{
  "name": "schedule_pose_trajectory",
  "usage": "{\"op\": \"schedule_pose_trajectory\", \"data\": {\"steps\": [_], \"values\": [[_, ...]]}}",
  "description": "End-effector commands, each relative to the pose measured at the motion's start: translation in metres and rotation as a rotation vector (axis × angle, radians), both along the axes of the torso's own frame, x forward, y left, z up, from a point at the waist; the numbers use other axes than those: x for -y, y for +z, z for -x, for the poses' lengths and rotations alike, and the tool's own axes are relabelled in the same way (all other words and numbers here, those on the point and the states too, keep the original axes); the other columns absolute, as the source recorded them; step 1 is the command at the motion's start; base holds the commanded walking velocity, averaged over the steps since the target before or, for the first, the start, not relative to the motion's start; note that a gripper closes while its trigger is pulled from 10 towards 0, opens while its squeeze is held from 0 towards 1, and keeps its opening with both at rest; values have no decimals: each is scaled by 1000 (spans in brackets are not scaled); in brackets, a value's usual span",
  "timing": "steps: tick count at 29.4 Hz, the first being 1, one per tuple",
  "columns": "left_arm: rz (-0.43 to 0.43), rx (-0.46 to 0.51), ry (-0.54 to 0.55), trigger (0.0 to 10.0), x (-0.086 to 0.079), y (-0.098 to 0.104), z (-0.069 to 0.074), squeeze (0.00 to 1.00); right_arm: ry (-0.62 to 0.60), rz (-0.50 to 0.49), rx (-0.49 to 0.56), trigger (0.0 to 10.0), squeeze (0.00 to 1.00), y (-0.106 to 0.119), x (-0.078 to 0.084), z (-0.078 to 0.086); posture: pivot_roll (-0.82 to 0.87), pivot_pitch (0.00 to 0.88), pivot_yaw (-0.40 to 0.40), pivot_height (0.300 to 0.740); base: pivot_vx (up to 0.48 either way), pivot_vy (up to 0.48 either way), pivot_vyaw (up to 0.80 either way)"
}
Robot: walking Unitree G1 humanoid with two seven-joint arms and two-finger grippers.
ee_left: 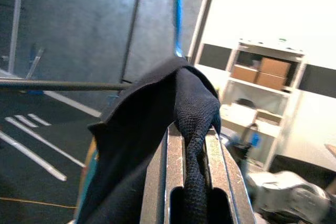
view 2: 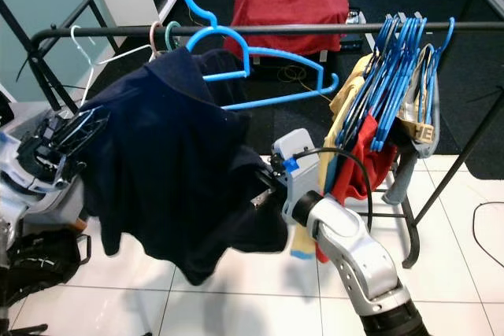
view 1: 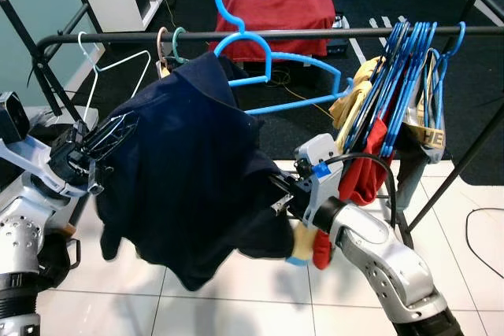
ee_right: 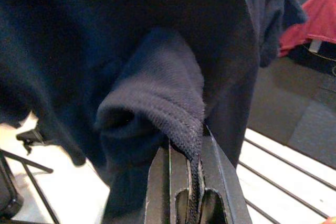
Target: Hang hanger
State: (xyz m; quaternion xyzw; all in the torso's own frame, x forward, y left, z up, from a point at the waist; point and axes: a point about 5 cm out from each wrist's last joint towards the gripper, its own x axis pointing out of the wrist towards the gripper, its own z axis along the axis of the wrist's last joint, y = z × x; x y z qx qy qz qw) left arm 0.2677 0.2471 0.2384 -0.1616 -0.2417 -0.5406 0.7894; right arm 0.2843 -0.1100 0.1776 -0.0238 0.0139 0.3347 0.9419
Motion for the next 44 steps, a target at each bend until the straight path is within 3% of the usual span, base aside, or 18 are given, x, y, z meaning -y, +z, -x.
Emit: {"op": "schedule_pose_trajectory", "data": {"steps": [1, 4, 5, 8, 10, 17, 19, 21, 22, 23, 31, 32, 33, 34, 35, 37, 39, 44], "values": [[-32, 35, -35, 10000, -5, 6, 8, 0, 20, -31, -4, 10000, 0, 3, 2, 4, -162, 141, 83, 740, 0, 0, 0], [-72, 29, -38, 10000, -11, 5, 12, 0, 100, -125, 20, 10000, 0, 16, 10, 15, -158, 145, 82, 740, 0, 0, 0], [-94, 23, -24, 10000, -16, 6, 14, 0, 215, -203, 44, 10000, 1000, 30, 16, 32, -160, 149, 83, 740, 0, 0, 0], [-106, 23, -1, 10000, -20, 8, 13, 0, 355, -230, 58, 10000, 1000, 40, 21, 52, -161, 150, 84, 740, 0, 0, 0], [-107, 23, 28, 10000, -18, 12, 11, 0, 576, -184, 25, 10000, 1000, 41, 26, 86, -168, 154, 87, 740, 0, 0, 0], [-138, 6, 49, 10000, -3, 10, 0, 0, 770, -146, 20, 10000, 1000, 56, 21, 117, -181, 159, 91, 740, 0, 0, 0], [-138, 6, 49, 10000, -3, 10, 0, 0, 770, -146, 20, 10000, 1000, 56, 21, 117, -181, 159, 91, 740, 0, 0, 0], [-164, 3, 15, 10000, 3, 9, 0, 0, 697, -333, 225, 10000, 1000, 99, 38, 109, -182, 159, 91, 740, 0, 0, 0], [-164, 3, 15, 10000, 3, 9, 0, 0, 697, -333, 225, 10000, 1000, 99, 38, 109, -182, 159, 91, 740, 0, 0, 0], [-185, 3, -8, 10000, 5, 8, 1, 0, 630, -434, 320, 10000, 765, 117, 53, 104, -181, 158, 91, 740, 0, 0, 0], [-185, 3, -8, 10000, 5, 8, 1, 0, 630, -434, 320, 10000, 765, 117, 53, 104, -181, 158, 91, 740, 0, 0, 0], [-230, -9, -44, 10000, 8, 5, 4, 0, 548, -502, 401, 10000, 490, 130, 72, 99, -178, 159, 91, 740, 0, 0, 0], [-284, -13, -87, 10000, 9, 3, 9, 0, 305, -392, 394, 10000, 0, 126, 106, 82, -172, 161, 86, 740, 0, 0, 0], [-284, -13, -87, 10000, 9, 3, 9, 0, 305, -392, 394, 10000, 0, 126, 106, 82, -172, 161, 86, 740, 0, 0, 0], [-319, -17, -115, 10000, 9, 1, 12, 0, 145, -292, 362, 10000, 0, 120, 131, 74, -172, 161, 86, 740, 0, 0, 0], [-319, -17, -115, 10000, 9, 1, 12, 0, 145, -292, 362, 10000, 0, 120, 131, 74, -172, 161, 86, 740, 0, 0, 0], [-359, -15, -145, 10000, 8, 0, 15, 0, -87, -183, 333, 10000, 0, 114, 163, 66, -170, 160, 90, 740, 0, 0, 0], [-370, -11, -152, 10000, 7, 0, 16, 0, -189, -218, 336, 10000, 0, 116, 173, 61, -170, 160, 90, 740, 0, 0, 0]]}}
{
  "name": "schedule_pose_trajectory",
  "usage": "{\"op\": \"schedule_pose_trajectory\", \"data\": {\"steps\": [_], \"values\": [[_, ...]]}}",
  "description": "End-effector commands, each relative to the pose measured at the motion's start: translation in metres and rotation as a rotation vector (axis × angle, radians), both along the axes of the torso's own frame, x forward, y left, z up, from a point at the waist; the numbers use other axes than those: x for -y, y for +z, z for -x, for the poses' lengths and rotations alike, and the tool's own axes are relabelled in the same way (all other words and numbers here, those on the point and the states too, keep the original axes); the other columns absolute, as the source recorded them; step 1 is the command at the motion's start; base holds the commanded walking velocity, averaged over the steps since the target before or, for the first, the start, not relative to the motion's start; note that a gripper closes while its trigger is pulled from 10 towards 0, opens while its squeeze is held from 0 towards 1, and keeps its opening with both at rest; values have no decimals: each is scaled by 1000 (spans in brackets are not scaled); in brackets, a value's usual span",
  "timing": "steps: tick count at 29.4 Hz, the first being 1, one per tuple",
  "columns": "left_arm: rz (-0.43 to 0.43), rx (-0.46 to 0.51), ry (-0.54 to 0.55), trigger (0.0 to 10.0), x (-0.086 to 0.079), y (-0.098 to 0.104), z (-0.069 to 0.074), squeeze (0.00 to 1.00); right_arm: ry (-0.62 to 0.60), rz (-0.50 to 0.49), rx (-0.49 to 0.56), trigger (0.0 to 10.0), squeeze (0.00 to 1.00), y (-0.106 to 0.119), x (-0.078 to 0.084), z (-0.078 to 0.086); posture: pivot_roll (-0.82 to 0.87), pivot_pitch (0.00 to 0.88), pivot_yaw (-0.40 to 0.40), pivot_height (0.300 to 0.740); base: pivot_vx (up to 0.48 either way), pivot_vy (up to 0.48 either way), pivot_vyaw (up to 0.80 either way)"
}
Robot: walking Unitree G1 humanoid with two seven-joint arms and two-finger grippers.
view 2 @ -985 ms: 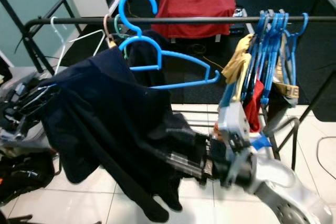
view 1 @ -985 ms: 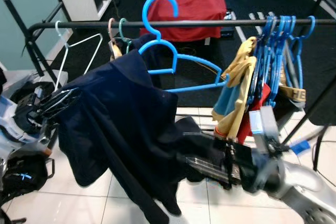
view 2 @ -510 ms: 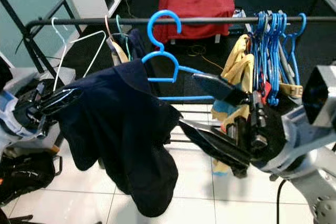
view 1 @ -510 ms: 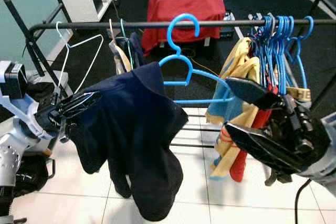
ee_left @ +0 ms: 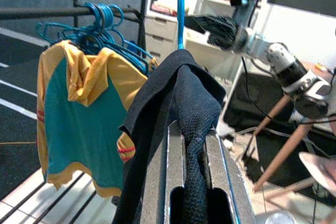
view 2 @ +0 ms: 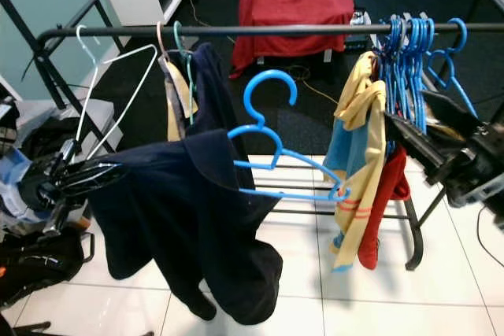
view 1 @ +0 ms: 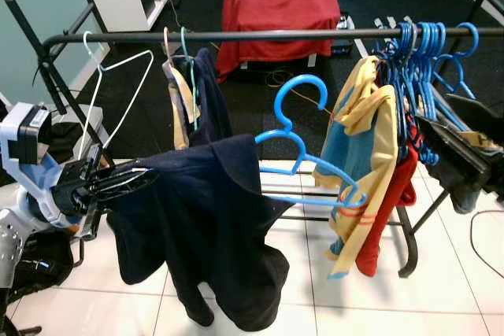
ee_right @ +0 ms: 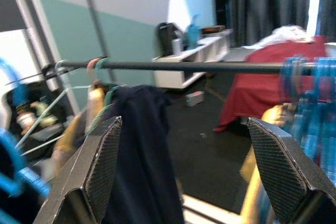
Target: Hang hanger
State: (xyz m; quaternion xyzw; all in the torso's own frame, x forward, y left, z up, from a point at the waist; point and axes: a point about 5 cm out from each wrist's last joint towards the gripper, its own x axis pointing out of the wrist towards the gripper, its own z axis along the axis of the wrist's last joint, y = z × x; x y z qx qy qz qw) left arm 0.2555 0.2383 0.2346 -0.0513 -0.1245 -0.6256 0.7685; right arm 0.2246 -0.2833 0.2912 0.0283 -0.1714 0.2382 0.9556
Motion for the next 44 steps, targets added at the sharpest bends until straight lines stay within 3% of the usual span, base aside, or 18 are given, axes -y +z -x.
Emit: {"op": "schedule_pose_trajectory", "data": {"steps": [1, 2, 3, 5, 7, 8, 11, 12, 14, 26, 35, 41, 44], "values": [[-32, 17, -14, 10000, -2, 4, 3, 0, -6, 4, 13, 10000, 0, 2, 0, 1, -170, 160, 90, 740, 0, 0, 0], [-34, 23, -24, 10000, -1, 4, 4, 0, 56, 46, -55, 10000, 0, -10, -9, -2, -167, 158, 91, 740, 0, 0, 0], [-34, 23, -24, 10000, -1, 4, 4, 0, 56, 46, -55, 10000, 0, -10, -9, -2, -167, 158, 91, 740, 0, 0, 0], [-33, 31, -42, 10000, 1, 4, 5, 0, 233, 76, -120, 10000, 0, -25, -27, 8, -168, 157, 90, 740, 0, 0, 0], [-33, 31, -42, 10000, 1, 4, 5, 0, 233, 76, -120, 10000, 0, -25, -27, 8, -168, 157, 90, 740, 0, 0, 0], [-30, 35, -53, 10000, 2, 4, 5, 0, 317, 76, -143, 10000, 0, -30, -35, 14, -168, 157, 89, 740, 0, 0, 0], [-30, 35, -53, 10000, 2, 4, 5, 0, 317, 76, -143, 10000, 0, -30, -35, 14, -168, 157, 89, 740, 0, 0, 0], [-28, 39, -68, 10000, 3, 5, 6, 0, 401, 77, -164, 10000, 0, -34, -41, 19, -171, 155, 89, 740, 0, 0, 0], [-25, 47, -100, 10000, 7, 6, 7, 0, 453, 64, -178, 10000, 0, -37, -47, 17, -169, 152, 86, 740, 0, 0, 0], [-1, 64, -231, 10000, 26, 7, 12, 0, 581, 81, -231, 10000, 0, -50, -69, -1, -166, 136, 81, 740, 0, 0, 0], [6, 68, -282, 10000, 35, 6, 12, 0, 739, 123, -294, 10000, 0, -61, -86, 3, -164, 131, 82, 740, 0, 0, 0], [6, 71, -289, 10000, 35, 7, 12, 0, 775, -42, -182, 10000, 0, -44, -78, 5, -160, 136, 84, 740, 0, 0, 0], [5, 72, -285, 10000, 34, 7, 12, 0, 783, -54, -169, 10000, 0, -43, -75, 8, -160, 137, 85, 740, 0, 0, 0]]}}
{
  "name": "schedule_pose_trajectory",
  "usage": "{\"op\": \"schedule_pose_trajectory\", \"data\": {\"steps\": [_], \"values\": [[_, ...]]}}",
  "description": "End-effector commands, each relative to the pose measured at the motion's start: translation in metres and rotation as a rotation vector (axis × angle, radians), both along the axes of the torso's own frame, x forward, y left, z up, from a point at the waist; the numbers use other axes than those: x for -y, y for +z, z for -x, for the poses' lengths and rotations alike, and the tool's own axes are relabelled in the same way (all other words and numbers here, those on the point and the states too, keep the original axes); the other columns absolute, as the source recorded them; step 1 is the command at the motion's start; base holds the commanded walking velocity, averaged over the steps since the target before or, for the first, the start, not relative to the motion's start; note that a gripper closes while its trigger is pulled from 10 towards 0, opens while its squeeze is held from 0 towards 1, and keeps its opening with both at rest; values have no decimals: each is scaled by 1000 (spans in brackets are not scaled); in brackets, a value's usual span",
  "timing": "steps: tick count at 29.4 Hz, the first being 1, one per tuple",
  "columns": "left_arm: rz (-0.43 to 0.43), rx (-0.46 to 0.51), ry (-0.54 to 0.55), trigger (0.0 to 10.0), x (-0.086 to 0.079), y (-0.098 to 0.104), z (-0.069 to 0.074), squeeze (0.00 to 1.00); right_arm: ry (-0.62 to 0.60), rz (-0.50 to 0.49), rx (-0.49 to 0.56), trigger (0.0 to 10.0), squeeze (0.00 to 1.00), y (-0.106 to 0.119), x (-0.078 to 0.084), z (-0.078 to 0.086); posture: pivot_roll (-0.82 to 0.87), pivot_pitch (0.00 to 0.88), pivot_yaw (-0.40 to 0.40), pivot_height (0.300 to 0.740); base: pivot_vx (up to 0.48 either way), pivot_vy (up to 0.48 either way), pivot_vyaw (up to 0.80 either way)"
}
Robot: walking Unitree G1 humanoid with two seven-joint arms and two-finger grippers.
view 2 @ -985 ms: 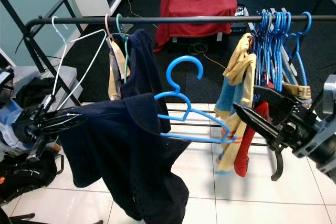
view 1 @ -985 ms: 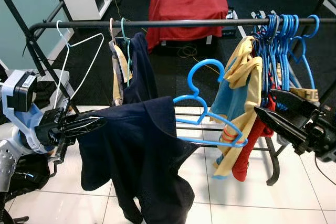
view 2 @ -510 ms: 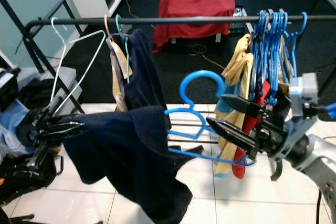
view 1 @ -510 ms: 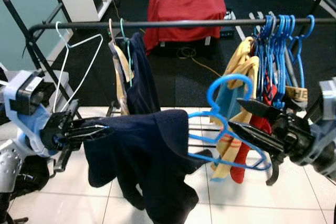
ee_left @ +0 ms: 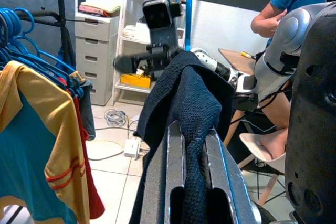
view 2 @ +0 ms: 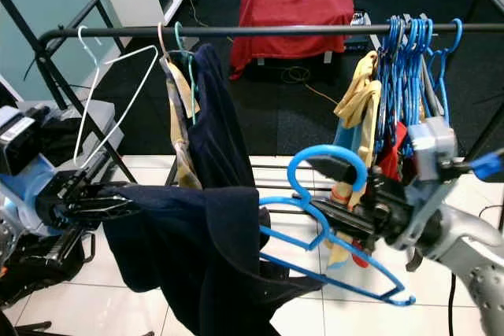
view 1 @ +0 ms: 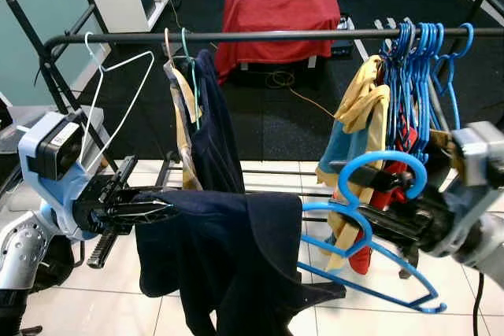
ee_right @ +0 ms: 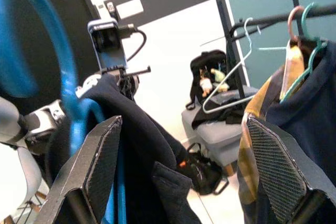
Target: Hang hanger
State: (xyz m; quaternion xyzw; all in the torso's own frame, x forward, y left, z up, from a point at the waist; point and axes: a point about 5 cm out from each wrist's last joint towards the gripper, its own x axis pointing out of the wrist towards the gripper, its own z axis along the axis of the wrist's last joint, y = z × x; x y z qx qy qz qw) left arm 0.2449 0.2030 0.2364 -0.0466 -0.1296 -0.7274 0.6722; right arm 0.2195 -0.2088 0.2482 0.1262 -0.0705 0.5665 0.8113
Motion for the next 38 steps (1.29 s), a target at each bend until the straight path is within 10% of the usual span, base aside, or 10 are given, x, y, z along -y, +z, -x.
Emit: {"op": "schedule_pose_trajectory", "data": {"steps": [1, 22, 23, 25, 38], "values": [[23, 21, -7, 10000, -2, 5, 1, 0, 32, -25, 1, 10000, 0, 0, 0, 5, -160, 137, 85, 740, 0, 0, 0], [21, 31, 6, 10000, -6, 9, 1, 0, 94, 81, -97, 10000, 0, -24, 6, 28, -166, 142, 87, 740, 0, 0, 0], [21, 33, 4, 10000, -5, 9, 1, 0, 89, 106, -116, 1451, 0, -29, 4, 26, -165, 142, 86, 740, 0, 0, 0], [23, 35, 2, 10000, -5, 9, 1, 0, 90, 121, -129, 0, 0, -32, 2, 25, -163, 142, 84, 740, 0, 0, 0], [22, 44, -49, 10000, 7, 13, 2, 0, 98, 140, -125, 0, 0, -34, -6, 22, -165, 141, 86, 740, 0, 0, 0]]}}
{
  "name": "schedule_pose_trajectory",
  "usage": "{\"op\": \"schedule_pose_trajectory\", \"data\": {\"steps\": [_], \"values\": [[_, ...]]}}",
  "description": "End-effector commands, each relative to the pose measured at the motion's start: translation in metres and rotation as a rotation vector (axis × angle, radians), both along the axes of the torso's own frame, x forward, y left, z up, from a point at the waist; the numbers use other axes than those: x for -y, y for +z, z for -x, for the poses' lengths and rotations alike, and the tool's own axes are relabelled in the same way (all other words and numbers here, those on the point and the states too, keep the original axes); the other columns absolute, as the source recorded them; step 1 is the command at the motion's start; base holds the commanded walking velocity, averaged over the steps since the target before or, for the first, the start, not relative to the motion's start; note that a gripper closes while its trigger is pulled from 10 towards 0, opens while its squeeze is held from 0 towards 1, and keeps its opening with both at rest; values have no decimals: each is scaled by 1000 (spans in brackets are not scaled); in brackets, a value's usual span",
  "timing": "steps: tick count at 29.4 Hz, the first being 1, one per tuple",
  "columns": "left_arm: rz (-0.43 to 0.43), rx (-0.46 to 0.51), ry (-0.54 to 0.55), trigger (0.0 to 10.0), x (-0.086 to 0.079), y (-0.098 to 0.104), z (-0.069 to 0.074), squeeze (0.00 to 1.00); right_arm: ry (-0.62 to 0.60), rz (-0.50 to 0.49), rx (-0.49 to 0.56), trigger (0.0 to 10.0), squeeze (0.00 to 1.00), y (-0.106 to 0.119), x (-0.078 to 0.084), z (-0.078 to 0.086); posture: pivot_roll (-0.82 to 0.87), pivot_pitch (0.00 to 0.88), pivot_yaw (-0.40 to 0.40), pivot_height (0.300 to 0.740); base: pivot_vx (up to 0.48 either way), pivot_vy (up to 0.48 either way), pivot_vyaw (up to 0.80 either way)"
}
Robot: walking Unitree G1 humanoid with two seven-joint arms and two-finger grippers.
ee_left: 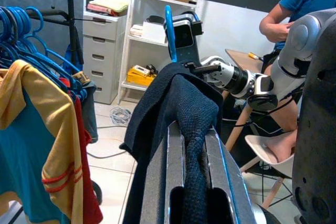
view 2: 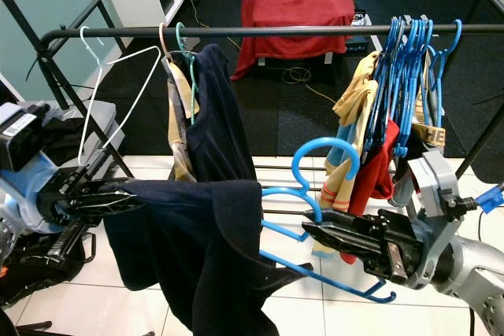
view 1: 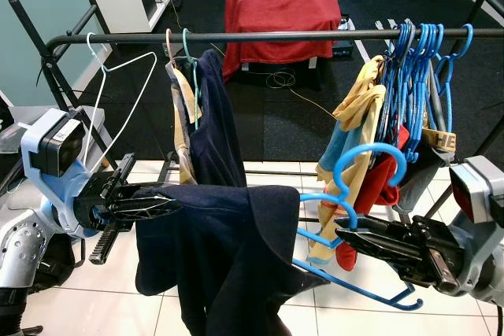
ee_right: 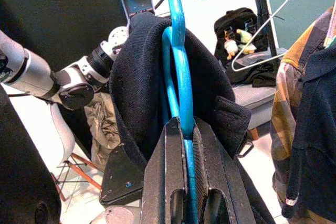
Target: Hang hanger
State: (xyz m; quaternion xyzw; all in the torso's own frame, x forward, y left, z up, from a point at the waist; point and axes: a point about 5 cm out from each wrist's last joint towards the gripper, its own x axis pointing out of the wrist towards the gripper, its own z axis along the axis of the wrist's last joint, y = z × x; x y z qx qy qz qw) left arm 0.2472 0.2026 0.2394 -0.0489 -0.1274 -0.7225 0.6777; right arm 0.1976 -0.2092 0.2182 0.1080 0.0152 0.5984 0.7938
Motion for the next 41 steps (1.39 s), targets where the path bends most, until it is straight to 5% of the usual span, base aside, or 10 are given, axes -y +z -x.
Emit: {"op": "schedule_pose_trajectory", "data": {"steps": [1, 11, 12, 23, 26, 27, 41], "values": [[22, 52, -63, 10000, 6, 10, 5, 0, 7, 13, -17, 0, 0, -4, -6, 0, -165, 141, 86, 740, 0, 0, 0], [57, 20, -45, 10000, 19, 6, -5, 0, -22, -19, 26, 0, 0, -3, -12, -7, -163, 129, 90, 740, 0, 0, 0], [80, -20, -45, 10000, 20, 8, -8, 1000, -22, -26, 31, 0, 0, -2, -12, -6, -162, 128, 92, 740, 0, 0, 0], [127, -26, 8, 10000, 17, 14, -16, 1000, -42, -59, 73, 0, 0, 5, -11, -6, -162, 131, 99, 740, 0, 0, 0], [134, -2, 50, 10000, 15, 16, -18, 929, -59, -68, 98, 0, 0, 9, -9, -7, -163, 133, 101, 740, 0, 0, 0], [145, 15, 90, 10000, 10, 18, -21, 0, -80, -74, 123, 0, 0, 14, -7, -7, -162, 136, 102, 740, 0, 0, 0], [253, 61, 351, 10000, -27, 36, -33, 0, -214, -77, 205, 0, 0, 26, 11, -12, -159, 141, 103, 740, 0, 0, 0]]}}
